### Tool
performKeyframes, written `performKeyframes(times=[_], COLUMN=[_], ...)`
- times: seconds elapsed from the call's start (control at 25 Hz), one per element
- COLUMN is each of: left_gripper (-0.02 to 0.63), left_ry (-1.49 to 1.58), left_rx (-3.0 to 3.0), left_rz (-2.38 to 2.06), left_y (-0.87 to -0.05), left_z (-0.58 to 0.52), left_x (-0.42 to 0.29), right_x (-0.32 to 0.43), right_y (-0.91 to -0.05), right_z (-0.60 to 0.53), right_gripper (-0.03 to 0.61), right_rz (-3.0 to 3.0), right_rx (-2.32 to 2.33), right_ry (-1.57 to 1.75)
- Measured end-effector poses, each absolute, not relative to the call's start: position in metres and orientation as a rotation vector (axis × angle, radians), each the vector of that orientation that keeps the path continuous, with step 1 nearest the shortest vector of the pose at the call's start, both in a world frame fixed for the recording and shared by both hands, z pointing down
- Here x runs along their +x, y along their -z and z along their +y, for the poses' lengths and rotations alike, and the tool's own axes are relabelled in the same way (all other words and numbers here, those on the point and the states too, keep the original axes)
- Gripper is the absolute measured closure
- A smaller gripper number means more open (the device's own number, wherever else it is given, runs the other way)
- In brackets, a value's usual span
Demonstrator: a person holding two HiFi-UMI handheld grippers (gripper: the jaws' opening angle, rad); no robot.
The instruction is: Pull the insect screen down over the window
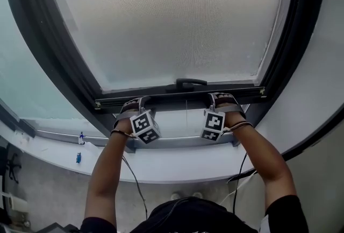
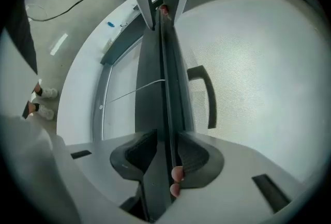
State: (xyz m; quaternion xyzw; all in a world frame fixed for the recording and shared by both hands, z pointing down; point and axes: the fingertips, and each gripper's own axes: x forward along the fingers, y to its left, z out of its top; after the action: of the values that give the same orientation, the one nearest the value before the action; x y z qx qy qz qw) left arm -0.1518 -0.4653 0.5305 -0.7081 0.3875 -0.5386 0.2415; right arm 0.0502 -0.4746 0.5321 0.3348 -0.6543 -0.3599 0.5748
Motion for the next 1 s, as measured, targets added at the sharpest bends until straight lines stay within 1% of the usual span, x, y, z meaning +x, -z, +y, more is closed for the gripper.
performKeyframes(times=[0.24,0.28,0.32,0.4,0.52,0.56,0.64,0.84,1.0], left_gripper=[0.431,0.442,0.461,0.539,0.584,0.593,0.610,0.611,0.611], left_ry=[1.136,1.057,0.973,0.813,0.641,0.584,0.465,0.277,0.213], left_rx=[-2.139,-2.181,-2.220,-2.270,-2.305,-2.323,-2.367,-2.403,-2.439], left_rz=[1.212,1.255,1.303,1.398,1.515,1.553,1.640,1.839,1.930], left_y=[-0.474,-0.464,-0.455,-0.439,-0.424,-0.419,-0.411,-0.415,-0.440], left_z=[-0.442,-0.438,-0.433,-0.423,-0.407,-0.401,-0.390,-0.362,-0.338], left_x=[-0.122,-0.118,-0.114,-0.111,-0.110,-0.109,-0.108,-0.117,-0.128], right_x=[0.048,0.045,0.043,0.039,0.039,0.039,0.041,0.050,0.056], right_y=[-0.479,-0.469,-0.459,-0.442,-0.423,-0.419,-0.415,-0.409,-0.433], right_z=[-0.457,-0.451,-0.446,-0.433,-0.417,-0.412,-0.403,-0.376,-0.357], right_gripper=[0.454,0.454,0.454,0.456,0.507,0.536,0.574,0.574,0.575], right_rz=[-1.762,-1.809,-1.858,-1.957,-2.078,-2.113,-2.177,-2.327,-2.377], right_rx=[1.026,1.062,1.100,1.181,1.299,1.334,1.389,1.527,1.571], right_ry=[0.799,0.793,0.784,0.756,0.728,0.718,0.683,0.484,0.371])
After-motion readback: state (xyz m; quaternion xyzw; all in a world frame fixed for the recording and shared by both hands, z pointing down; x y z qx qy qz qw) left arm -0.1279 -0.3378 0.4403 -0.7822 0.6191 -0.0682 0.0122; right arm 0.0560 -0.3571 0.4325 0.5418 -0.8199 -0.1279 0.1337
